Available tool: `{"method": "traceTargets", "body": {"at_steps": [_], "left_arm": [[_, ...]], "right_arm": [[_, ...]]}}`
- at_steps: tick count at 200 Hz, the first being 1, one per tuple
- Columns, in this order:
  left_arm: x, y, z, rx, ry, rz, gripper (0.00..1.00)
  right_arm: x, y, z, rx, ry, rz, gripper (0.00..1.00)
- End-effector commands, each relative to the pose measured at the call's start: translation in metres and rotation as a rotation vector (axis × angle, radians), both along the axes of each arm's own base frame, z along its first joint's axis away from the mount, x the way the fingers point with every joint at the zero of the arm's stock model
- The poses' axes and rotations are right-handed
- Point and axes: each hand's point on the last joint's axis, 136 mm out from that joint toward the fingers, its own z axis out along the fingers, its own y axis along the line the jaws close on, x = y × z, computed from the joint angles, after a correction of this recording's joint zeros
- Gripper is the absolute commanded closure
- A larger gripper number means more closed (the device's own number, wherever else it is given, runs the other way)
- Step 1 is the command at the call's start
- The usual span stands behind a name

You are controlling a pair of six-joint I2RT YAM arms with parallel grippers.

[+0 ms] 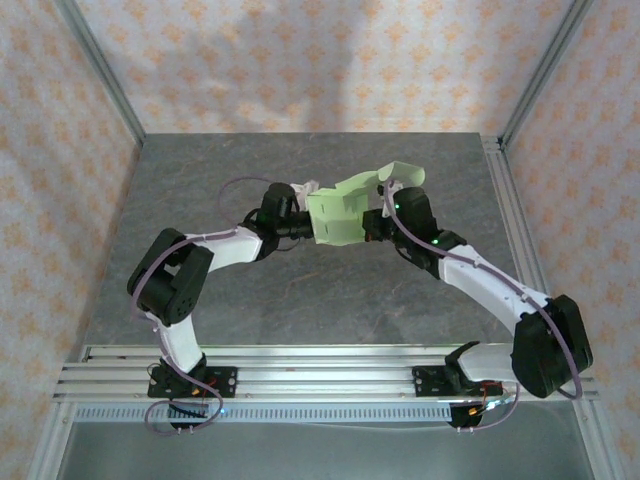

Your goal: Fold the paper box

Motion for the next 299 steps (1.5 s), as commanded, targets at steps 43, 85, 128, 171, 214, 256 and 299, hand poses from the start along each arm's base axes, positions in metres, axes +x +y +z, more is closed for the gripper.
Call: {"method": "traceTargets", "body": {"at_steps": [43, 85, 128, 171, 214, 256, 299], "left_arm": [[0.004, -0.035, 0.065, -0.19, -0.114, -0.067, 0.04], [0.008, -0.029, 0.05, -0.146, -0.093, -0.044, 0.04], [0.007, -0.013, 0.017, -0.058, -0.052, -0.026, 0.02], [0.001, -0.025, 0.017, -0.086, -0.041, -0.077, 0.01], [0.012, 0.014, -0.018, 0.044, 0.017, 0.038, 0.0], [0.019, 0.082, -0.072, 0.133, 0.159, 0.224, 0.0], [0.012, 0.138, -0.075, 0.274, 0.148, 0.371, 0.0]], "right_arm": [[0.001, 0.006, -0.027, -0.302, -0.014, 0.006, 0.99], [0.008, -0.009, -0.017, -0.347, -0.055, -0.098, 1.0], [0.005, -0.022, 0.008, -0.242, -0.117, -0.163, 1.0], [-0.001, -0.014, 0.013, -0.105, -0.094, -0.109, 1.0], [0.001, -0.049, 0.002, -0.132, -0.043, -0.236, 1.0], [-0.007, -0.072, -0.017, -0.157, 0.016, -0.296, 1.0], [-0.017, -0.096, -0.063, -0.291, 0.151, -0.387, 1.0]]}}
